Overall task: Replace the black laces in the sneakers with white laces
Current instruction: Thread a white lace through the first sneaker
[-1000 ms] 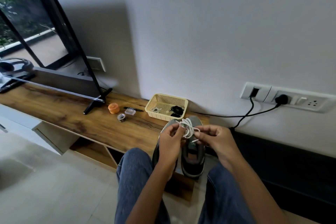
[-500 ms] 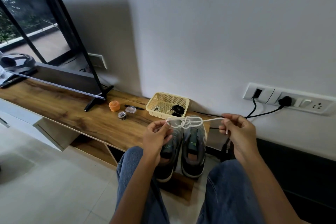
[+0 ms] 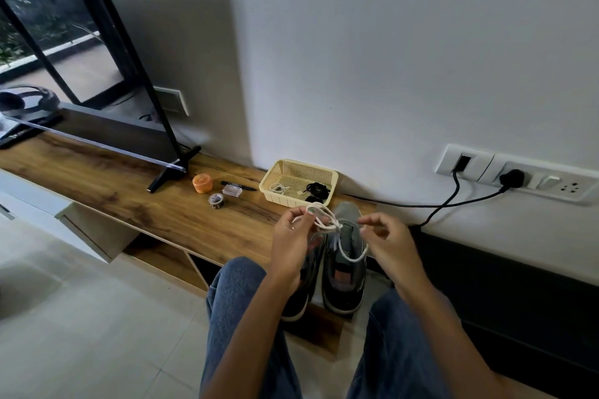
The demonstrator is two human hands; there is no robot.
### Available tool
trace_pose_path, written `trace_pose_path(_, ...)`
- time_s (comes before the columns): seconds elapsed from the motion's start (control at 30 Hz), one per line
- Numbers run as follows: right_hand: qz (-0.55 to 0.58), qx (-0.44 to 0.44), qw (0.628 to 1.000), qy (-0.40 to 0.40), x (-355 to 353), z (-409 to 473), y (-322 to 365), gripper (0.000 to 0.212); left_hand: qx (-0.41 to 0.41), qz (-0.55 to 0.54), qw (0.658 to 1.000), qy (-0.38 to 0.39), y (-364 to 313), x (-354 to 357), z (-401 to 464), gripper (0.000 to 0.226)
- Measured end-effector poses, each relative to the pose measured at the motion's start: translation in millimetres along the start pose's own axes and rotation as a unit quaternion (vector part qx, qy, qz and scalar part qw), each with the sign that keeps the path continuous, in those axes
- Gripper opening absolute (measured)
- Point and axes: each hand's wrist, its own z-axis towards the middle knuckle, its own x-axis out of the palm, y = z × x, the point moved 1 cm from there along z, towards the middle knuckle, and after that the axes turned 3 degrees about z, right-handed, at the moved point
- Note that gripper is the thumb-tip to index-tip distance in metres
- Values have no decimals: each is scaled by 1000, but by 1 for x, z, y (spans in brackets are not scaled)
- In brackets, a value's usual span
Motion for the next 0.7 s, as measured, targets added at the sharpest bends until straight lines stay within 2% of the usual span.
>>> trace_pose_path(0.07, -9, -44, 999, 31, 11, -3, 5, 8, 15, 15, 1000, 11, -1, 5, -2, 12)
trace_pose_path(0.13, -32, -51, 997, 53, 19, -4, 6, 12, 20, 25, 999, 17, -2, 7, -3, 10)
trace_pose_path(0.2, -83, -50, 995, 23, 22, -4, 5, 14, 20, 20, 999, 15, -2, 7, -4, 9)
trace_pose_path(0.3, -136, -66, 988, -13, 20, -5, 9, 3, 11, -7, 1000, 14, -2, 5, -5, 7)
trace_pose_path(0.43, -139, -112, 984, -20, 22, -7, 7, 16, -11, -38, 999, 4, -1, 4, -3, 6)
trace_pose_path(0.57, -42, -112, 991, -53, 17, -9, 9, 21, -51, -97, 994, -11, -1, 5, -3, 4)
trace_pose_path(0.7, 146, -24, 988, -55, 11, -8, 11, 23, -70, -78, 994, -19, -1, 1, -3, 7)
